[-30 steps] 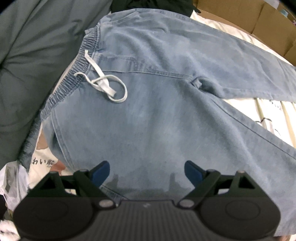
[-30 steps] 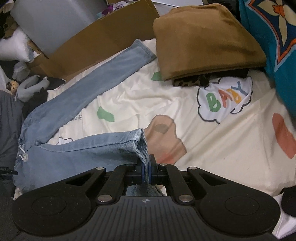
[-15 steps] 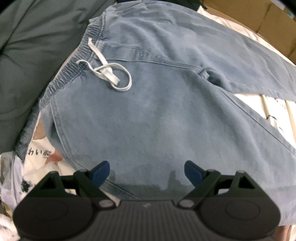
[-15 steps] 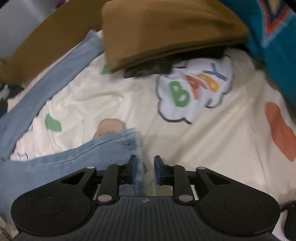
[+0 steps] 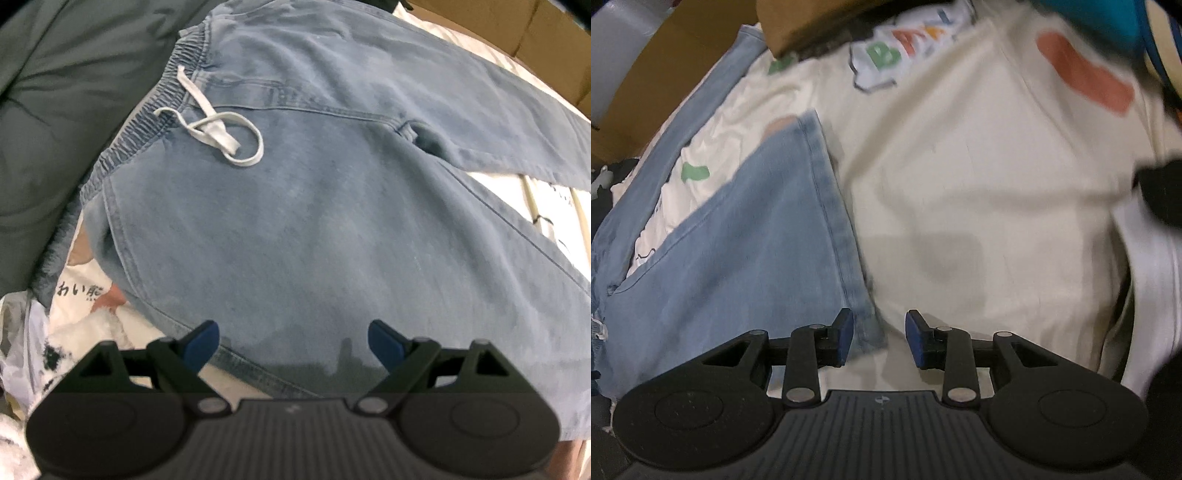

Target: Fold clothes

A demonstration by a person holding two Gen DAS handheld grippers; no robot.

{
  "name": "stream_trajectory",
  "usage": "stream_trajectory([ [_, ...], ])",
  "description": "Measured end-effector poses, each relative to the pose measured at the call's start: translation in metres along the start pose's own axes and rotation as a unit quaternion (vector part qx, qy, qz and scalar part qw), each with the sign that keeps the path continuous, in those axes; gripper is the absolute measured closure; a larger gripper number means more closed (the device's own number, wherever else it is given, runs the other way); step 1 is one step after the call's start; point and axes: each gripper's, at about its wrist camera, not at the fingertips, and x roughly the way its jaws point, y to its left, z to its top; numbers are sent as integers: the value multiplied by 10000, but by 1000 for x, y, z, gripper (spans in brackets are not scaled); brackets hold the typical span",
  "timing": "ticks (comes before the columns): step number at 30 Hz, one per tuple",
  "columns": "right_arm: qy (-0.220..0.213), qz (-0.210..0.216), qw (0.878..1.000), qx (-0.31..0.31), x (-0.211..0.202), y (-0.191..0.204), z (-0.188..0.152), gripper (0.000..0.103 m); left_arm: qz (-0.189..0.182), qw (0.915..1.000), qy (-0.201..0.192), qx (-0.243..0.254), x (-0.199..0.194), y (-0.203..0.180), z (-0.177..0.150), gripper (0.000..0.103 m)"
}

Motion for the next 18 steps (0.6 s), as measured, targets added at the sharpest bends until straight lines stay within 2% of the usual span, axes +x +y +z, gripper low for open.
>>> stream_trajectory([
  [4,58,86,9997,238,3,-3,-13,66,54,10000,-47,13,-4,4,0,13],
  [8,95,187,9986,494,12,-6,-19,59,78,10000,-40,-46,-7,6,-1,13],
  [11,-17,318,9970,704,18,-7,-19,57,80,10000,-19,-48,-8,5,-3,13],
  [15,-154,518,9933,1024,22,-8,-17,57,77,9999,67,-85,-3,6,-5,13],
  [18,-104,678,9912,1129,19,-10,-14,61,67,9999,114,-96,-1,4,-7,13],
])
